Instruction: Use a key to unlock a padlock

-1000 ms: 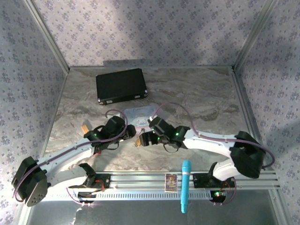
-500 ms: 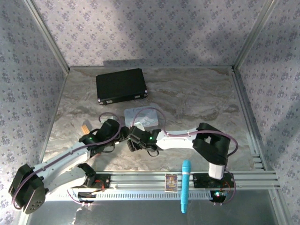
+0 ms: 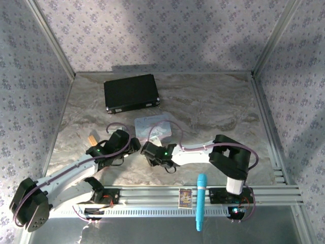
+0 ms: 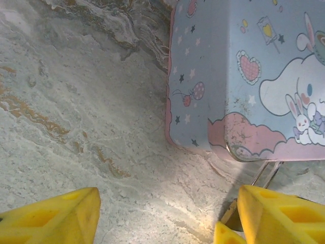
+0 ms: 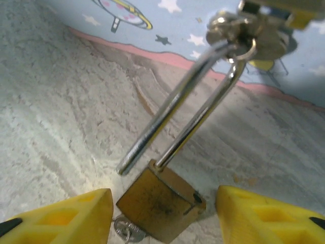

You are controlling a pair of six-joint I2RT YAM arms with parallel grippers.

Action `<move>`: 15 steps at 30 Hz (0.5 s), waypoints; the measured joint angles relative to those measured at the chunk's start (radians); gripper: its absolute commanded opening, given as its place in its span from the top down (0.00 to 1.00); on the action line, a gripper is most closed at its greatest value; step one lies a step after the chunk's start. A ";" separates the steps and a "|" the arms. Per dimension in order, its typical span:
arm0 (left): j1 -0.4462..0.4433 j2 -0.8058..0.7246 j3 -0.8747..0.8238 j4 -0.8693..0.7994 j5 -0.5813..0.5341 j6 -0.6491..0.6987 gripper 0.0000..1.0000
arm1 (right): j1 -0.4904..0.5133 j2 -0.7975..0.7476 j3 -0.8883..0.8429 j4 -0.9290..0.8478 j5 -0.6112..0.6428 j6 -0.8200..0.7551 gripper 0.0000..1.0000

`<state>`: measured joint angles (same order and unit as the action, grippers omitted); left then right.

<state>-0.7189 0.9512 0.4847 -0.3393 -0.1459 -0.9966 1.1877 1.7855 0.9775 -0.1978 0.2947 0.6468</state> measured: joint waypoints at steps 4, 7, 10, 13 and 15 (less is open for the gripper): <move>0.000 0.014 0.000 0.000 0.001 0.000 0.29 | -0.035 -0.063 -0.098 0.124 -0.086 -0.008 0.42; 0.000 0.015 -0.001 0.000 0.004 0.000 0.29 | -0.063 -0.109 -0.182 0.234 -0.158 -0.014 0.41; 0.000 0.015 -0.001 0.000 0.004 0.000 0.28 | -0.098 -0.141 -0.250 0.336 -0.225 -0.002 0.42; 0.000 0.015 -0.001 0.001 0.004 0.000 0.29 | -0.118 -0.143 -0.261 0.361 -0.263 0.007 0.45; 0.000 0.016 -0.001 0.001 0.004 0.000 0.28 | -0.122 -0.142 -0.261 0.363 -0.270 0.012 0.49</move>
<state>-0.7189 0.9668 0.4839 -0.3382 -0.1421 -0.9966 1.0660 1.6440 0.7170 0.1654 0.0250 0.6590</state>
